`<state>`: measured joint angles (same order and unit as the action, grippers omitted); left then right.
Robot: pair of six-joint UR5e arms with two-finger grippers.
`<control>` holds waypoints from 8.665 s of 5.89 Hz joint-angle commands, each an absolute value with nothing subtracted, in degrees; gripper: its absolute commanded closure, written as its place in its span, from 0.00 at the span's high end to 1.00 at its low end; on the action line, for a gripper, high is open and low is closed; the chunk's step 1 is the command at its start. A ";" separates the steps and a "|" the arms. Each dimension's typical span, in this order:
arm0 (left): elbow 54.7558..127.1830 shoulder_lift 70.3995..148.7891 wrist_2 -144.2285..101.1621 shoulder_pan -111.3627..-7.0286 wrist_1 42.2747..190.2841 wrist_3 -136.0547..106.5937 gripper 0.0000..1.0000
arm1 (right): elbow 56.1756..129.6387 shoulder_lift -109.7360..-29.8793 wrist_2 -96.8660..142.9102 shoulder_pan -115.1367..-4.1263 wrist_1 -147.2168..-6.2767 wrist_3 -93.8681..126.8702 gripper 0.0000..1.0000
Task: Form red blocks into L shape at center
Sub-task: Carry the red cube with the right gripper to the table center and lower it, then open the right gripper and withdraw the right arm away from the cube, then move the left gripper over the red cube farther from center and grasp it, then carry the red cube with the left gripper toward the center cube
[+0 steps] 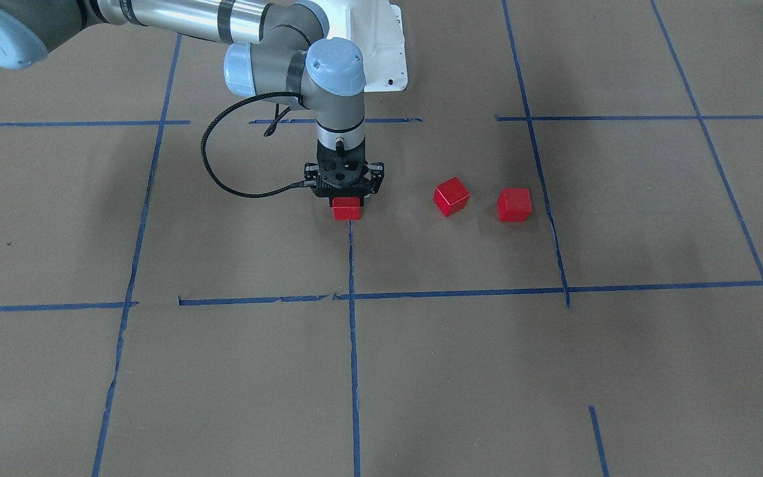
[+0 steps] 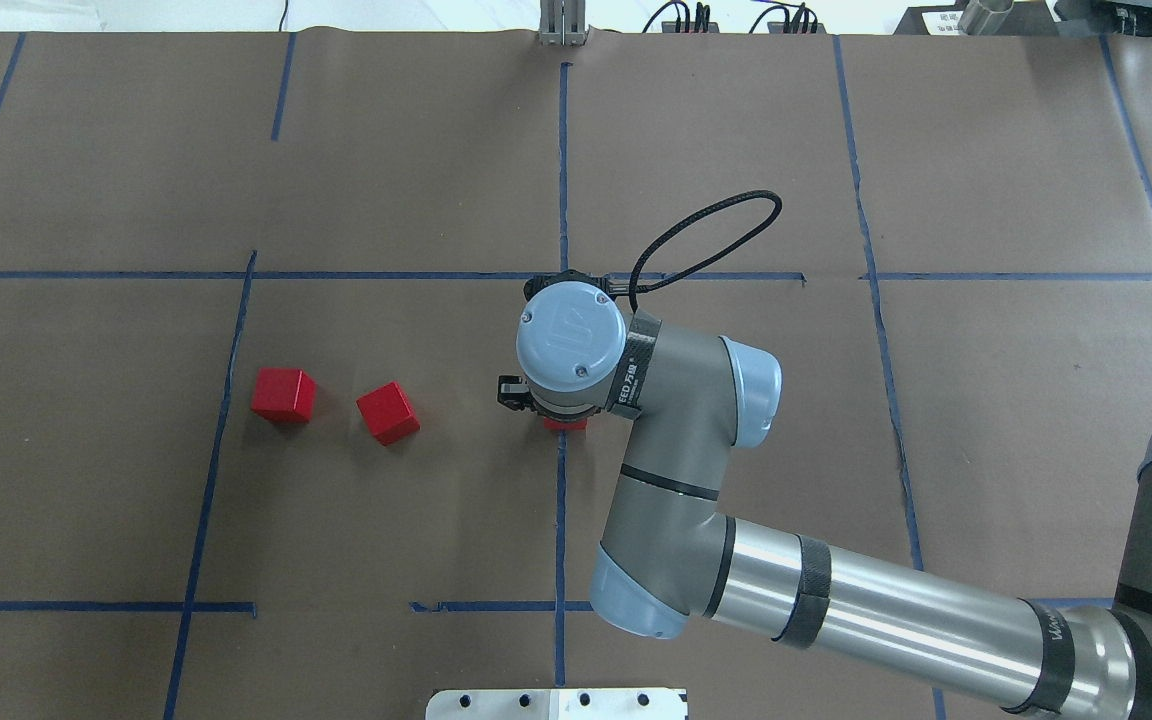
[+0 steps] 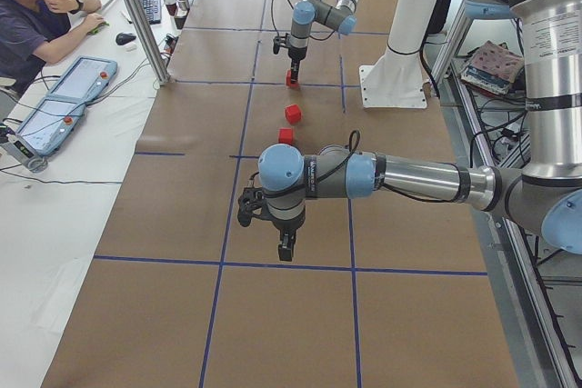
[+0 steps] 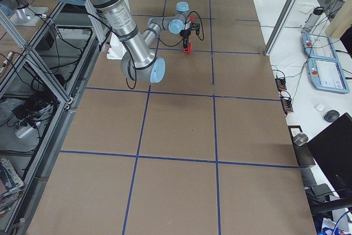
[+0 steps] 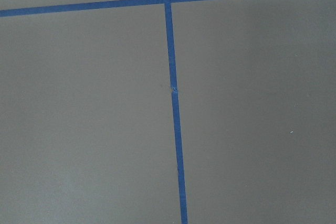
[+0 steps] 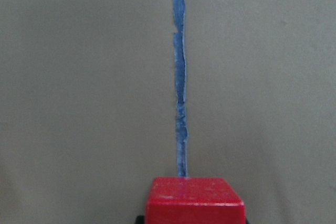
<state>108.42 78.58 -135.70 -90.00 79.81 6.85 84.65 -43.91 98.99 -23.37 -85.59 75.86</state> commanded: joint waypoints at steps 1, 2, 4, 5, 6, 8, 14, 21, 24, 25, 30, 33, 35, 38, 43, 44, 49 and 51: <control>108.37 78.57 -135.70 -90.00 79.80 6.86 1.00 | 84.46 -44.03 98.88 -23.12 -85.43 76.03 0.28; 108.28 78.57 -135.70 -90.00 79.80 6.86 1.00 | 84.46 -44.03 98.88 -23.12 -85.34 75.42 0.35; 108.28 78.66 -135.70 -90.00 79.80 6.86 1.00 | 84.46 -44.12 98.88 -22.94 -85.52 75.23 0.97; 108.28 78.66 -135.70 -90.00 79.80 6.86 1.00 | 84.38 -44.12 98.88 -22.94 -85.43 75.15 1.00; 108.19 78.66 -135.70 -90.00 79.89 6.86 1.00 | 84.38 -43.95 98.96 -23.03 -85.52 75.15 1.00; 108.37 78.75 -135.70 -90.00 79.98 6.86 1.00 | 85.77 -42.46 101.06 -25.99 -86.65 74.19 1.00; 108.02 87.71 -135.61 -86.40 86.01 6.24 1.00 | 91.14 -52.95 123.71 -54.95 -100.28 31.15 1.00; 117.68 99.10 -134.74 -65.08 86.04 -33.48 1.00 | 105.88 -94.96 131.39 -87.69 -99.84 -18.89 1.00; 116.90 109.13 -118.11 -44.03 85.08 -74.32 1.00 | 109.95 -98.88 131.22 -87.98 -99.93 -18.11 1.00; 113.94 112.47 -114.73 -39.16 84.56 -81.49 1.00 | 109.78 -98.88 131.13 -87.98 -99.84 -18.11 1.00; 101.69 120.24 -110.30 -33.23 85.61 -98.70 1.00 | 109.42 -99.49 131.13 -87.98 -99.76 -18.19 1.00; 99.24 120.32 -110.22 -31.38 85.69 -98.53 1.00 | 109.34 -99.84 131.05 -87.98 -99.76 -18.28 1.00; 97.57 120.41 -110.21 -31.29 86.74 -98.44 1.00 | 109.34 -99.93 131.13 -87.98 -99.76 -18.28 1.00; 97.03 120.41 -108.04 -29.45 87.45 -98.52 0.90 | 109.34 -100.02 131.13 -87.98 -99.76 -18.28 1.00; 98.26 124.43 -107.49 -32.78 87.36 -85.93 0.10 | 109.34 -100.02 131.13 -87.98 -99.76 -18.28 1.00; 98.00 125.93 -104.88 -32.78 87.45 -76.04 0.05 | 109.34 -100.11 131.13 -87.98 -99.76 -18.28 1.00; 71.78 146.82 -105.38 -32.87 94.30 -70.12 0.02 | 108.98 -100.28 130.96 -87.98 -99.67 -18.37 1.00; 69.79 147.74 -105.47 -31.39 95.18 -71.11 0.03 | 108.90 -100.28 130.96 -87.98 -99.67 -18.37 1.00</control>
